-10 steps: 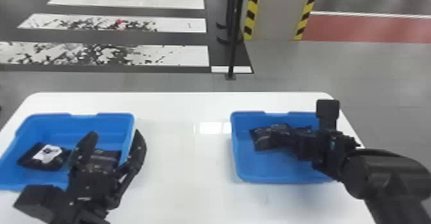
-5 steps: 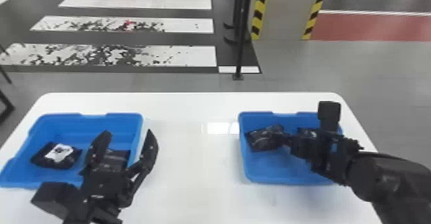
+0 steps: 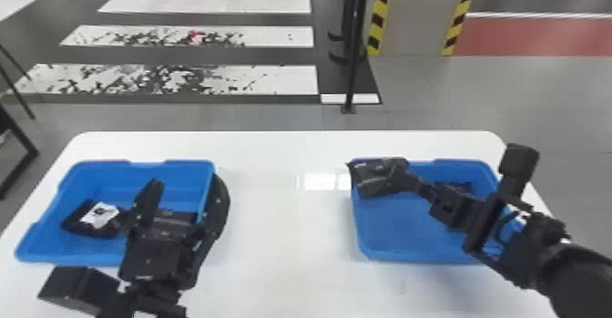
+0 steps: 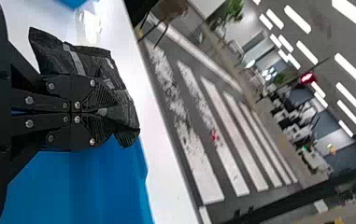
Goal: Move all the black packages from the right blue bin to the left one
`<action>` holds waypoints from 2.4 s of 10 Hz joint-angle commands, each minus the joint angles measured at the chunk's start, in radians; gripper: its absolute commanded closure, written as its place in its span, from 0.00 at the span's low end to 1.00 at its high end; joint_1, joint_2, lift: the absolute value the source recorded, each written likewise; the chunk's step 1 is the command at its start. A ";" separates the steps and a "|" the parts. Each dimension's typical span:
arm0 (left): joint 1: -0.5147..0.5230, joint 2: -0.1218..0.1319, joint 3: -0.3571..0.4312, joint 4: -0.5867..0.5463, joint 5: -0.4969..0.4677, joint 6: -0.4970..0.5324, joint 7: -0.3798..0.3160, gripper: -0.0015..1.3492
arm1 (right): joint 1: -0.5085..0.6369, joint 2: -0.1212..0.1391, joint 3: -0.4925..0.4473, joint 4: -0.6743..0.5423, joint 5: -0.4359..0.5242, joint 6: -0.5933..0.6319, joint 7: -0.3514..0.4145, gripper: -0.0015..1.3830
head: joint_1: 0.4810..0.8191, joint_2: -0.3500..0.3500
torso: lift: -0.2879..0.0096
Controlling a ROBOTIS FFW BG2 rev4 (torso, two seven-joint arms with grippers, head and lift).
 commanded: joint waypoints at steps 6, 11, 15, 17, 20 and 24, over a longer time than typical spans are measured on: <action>-0.004 0.061 -0.194 -0.152 0.337 0.137 -0.031 0.15 | -0.071 -0.039 0.268 0.040 -0.439 -0.002 0.125 0.84 | 0.63 0.67 | 0.52; -0.007 0.062 -0.184 -0.167 0.291 0.211 -0.033 0.33 | -0.098 -0.047 0.366 0.062 -0.501 -0.007 0.124 0.84 | 0.63 0.71 | 0.52; 0.005 0.055 -0.152 -0.167 0.241 0.213 -0.030 0.90 | -0.108 -0.049 0.380 0.077 -0.523 -0.039 0.125 0.84 | 0.63 0.76 | 0.52; 0.003 0.053 -0.144 -0.167 0.231 0.208 -0.030 0.90 | -0.117 -0.049 0.396 0.097 -0.541 -0.076 0.125 0.84 | 0.63 0.76 | 0.52; -0.071 0.004 0.068 -0.032 -0.018 0.139 0.010 0.90 | -0.105 -0.050 0.394 0.124 -0.551 -0.134 0.132 0.28 | 0.63 0.81 | 0.52; -0.260 -0.016 0.321 0.253 -0.375 0.080 0.118 0.90 | -0.088 -0.050 0.366 0.138 -0.525 -0.161 0.135 0.08 | 0.63 1.00 | 0.52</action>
